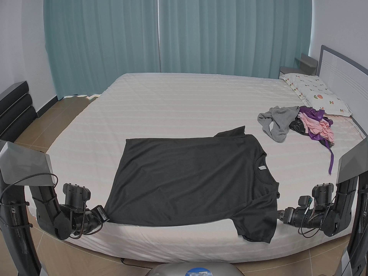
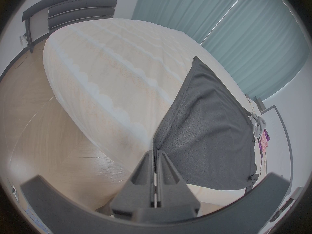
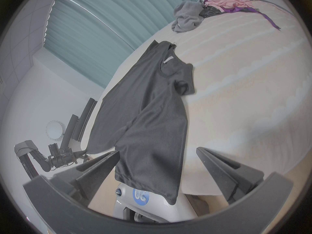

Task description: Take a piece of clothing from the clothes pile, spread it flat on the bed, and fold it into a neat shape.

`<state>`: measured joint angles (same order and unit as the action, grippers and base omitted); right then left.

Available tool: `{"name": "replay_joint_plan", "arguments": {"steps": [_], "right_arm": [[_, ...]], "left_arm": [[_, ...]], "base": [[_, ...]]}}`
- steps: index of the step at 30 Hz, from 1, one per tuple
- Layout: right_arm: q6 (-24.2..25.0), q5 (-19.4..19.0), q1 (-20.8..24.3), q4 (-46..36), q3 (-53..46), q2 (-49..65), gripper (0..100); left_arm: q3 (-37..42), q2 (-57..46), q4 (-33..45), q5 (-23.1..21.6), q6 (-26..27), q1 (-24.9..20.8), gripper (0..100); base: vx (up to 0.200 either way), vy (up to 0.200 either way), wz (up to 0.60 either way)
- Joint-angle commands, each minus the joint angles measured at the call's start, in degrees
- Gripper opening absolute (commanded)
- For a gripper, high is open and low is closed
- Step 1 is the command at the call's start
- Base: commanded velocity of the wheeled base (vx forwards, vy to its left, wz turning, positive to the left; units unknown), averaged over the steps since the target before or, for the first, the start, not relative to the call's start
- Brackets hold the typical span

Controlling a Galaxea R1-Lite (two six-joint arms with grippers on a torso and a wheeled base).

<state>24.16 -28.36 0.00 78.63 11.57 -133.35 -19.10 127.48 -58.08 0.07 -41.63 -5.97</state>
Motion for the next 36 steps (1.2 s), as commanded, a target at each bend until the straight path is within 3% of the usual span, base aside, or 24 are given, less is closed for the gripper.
{"name": "replay_joint_plan", "arguments": {"steps": [1, 16, 17, 20, 26, 36], "right_arm": [[0.18, 0.05, 1.14, 0.47, -0.41, -2.7, 100], [2.03, 1.46, 4.22, 3.46, 0.91, -4.55, 100], [1.94, 2.34, 4.22, 3.46, 0.91, -4.72, 0], [2.03, 4.36, 4.22, 3.55, 1.18, -4.9, 0], [2.03, 4.62, 3.08, 4.95, -1.02, -4.2, 0], [1.5, 2.95, 0.09, 10.23, -9.46, -1.38, 0]], "left_arm": [[-0.15, -0.04, -0.02, 0.01, -0.03, 0.08, 0], [-0.23, 0.05, -0.02, 0.01, -0.03, 0.35, 0], [-0.23, 0.05, -0.02, 0.01, -0.03, 0.35, 0], [-0.23, 0.14, -0.02, 0.01, -0.03, 0.35, 0], [-0.23, 0.14, -0.02, 0.01, -0.03, 0.35, 0], [0.21, -0.04, -0.02, -0.07, 0.06, 0.35, 0]], "base": [[0.0, 0.0, 0.0], [0.0, 0.0, 0.0], [0.0, 0.0, 0.0], [0.0, 0.0, 0.0], [0.0, 0.0, 0.0], [0.0, 0.0, 0.0]]}}
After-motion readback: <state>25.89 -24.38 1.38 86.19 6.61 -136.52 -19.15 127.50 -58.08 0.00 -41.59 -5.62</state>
